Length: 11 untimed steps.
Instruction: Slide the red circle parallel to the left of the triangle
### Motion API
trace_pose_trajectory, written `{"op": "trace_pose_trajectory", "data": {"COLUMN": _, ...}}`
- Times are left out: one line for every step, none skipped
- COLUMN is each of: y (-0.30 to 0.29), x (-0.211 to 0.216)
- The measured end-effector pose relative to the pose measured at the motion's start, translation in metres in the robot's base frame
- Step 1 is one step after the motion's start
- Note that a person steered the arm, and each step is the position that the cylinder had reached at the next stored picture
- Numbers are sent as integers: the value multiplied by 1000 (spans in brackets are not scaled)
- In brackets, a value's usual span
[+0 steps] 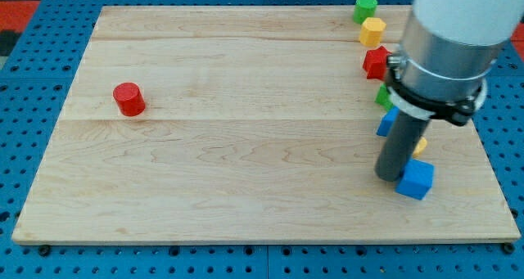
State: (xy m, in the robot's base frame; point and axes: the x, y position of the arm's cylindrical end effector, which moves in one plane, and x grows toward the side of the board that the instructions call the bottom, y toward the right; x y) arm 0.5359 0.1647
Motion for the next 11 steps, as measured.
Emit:
{"op": "trace_pose_trajectory", "data": {"y": -54, "x": 4}}
{"op": "trace_pose_trajectory", "data": {"y": -132, "x": 4}}
{"op": "trace_pose_trajectory", "data": {"y": -217, "x": -16}}
{"op": "trace_pose_trajectory", "data": {"y": -323, "x": -29}}
{"op": "trace_pose_trajectory", "data": {"y": -367, "x": -80}}
{"op": "trace_pose_trajectory", "data": {"y": -397, "x": -130}}
{"op": "trace_pose_trajectory", "data": {"y": -389, "x": -159}}
{"op": "trace_pose_trajectory", "data": {"y": -299, "x": -163}}
{"op": "trace_pose_trajectory", "data": {"y": -257, "x": -144}}
{"op": "trace_pose_trajectory", "data": {"y": -305, "x": -140}}
{"op": "trace_pose_trajectory", "data": {"y": -277, "x": -122}}
